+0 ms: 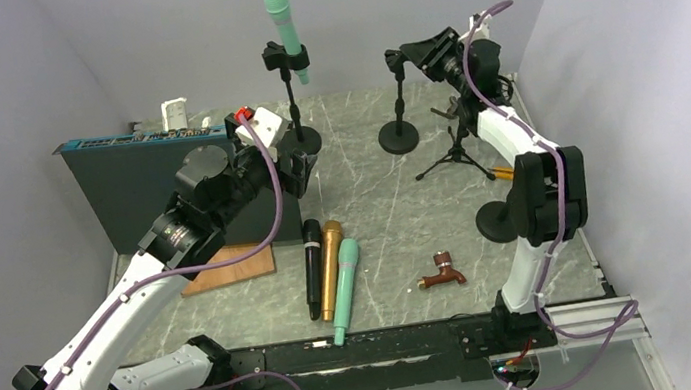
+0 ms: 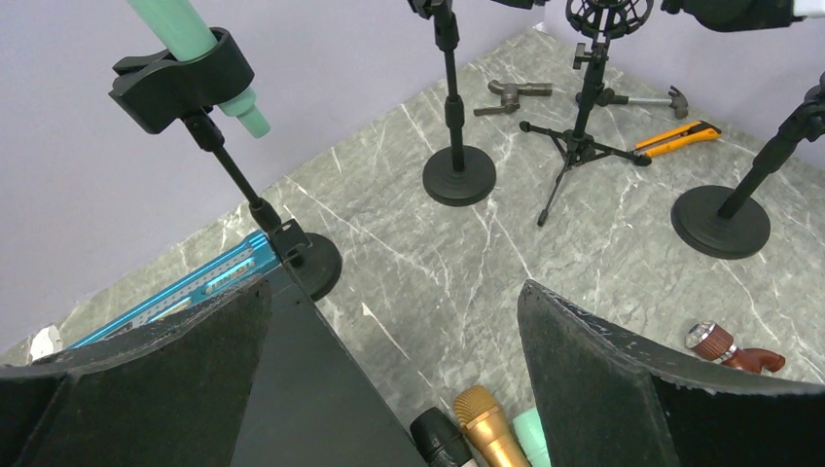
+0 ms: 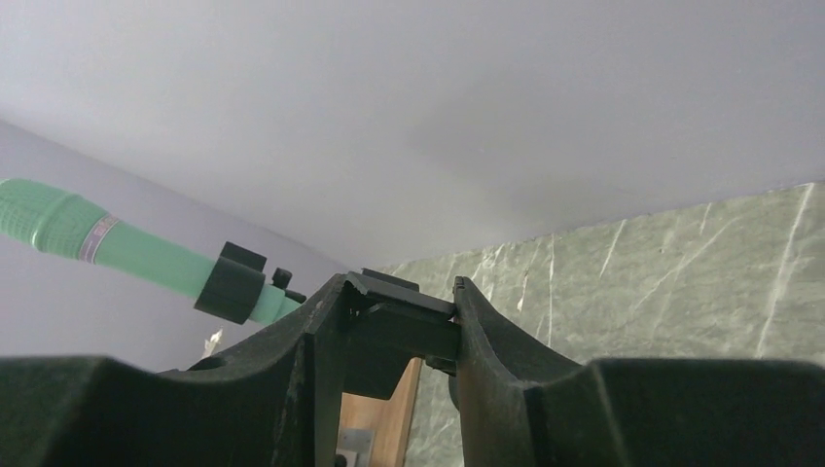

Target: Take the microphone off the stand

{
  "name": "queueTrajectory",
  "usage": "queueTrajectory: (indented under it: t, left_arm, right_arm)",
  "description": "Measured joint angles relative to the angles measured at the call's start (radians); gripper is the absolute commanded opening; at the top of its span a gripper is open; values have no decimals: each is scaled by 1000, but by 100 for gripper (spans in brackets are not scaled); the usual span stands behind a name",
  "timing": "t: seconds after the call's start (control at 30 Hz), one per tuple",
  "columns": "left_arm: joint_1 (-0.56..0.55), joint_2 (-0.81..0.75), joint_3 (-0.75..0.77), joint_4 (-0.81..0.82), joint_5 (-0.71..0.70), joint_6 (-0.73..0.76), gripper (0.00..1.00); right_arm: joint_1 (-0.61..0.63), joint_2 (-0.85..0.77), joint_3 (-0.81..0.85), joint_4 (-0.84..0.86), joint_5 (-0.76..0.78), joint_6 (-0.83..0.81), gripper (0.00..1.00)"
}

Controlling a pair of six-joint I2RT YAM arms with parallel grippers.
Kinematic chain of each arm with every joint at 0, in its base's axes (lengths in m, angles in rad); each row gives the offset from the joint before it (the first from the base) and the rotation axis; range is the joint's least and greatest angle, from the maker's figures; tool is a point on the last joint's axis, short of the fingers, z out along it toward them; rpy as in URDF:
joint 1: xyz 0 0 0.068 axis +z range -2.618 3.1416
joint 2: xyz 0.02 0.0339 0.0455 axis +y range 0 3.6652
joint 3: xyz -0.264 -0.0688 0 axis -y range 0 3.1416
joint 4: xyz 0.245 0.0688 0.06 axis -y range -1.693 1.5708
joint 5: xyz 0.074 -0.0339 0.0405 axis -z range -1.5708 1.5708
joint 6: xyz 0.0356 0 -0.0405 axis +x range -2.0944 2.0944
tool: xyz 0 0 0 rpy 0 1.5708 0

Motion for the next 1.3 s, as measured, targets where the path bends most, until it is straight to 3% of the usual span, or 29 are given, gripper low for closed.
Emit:
queueTrajectory:
  t: [0.33, 0.53, 0.77, 1.3]
  left_arm:
    - [0, 1, 0, 0, 0, 0, 99]
    - [0, 3, 0, 0, -1, 2, 99]
    - [0, 15, 0, -1, -1, 7, 99]
    - [0, 15, 0, -2, 0, 6, 99]
  right_arm:
    - [1, -190, -317, 203, 72, -13, 0]
    - [14, -192, -330, 208, 143, -41, 0]
    - [29, -132, -225, 105, 232, -80, 0]
    - [69, -116, -328, 62, 360, -114, 3]
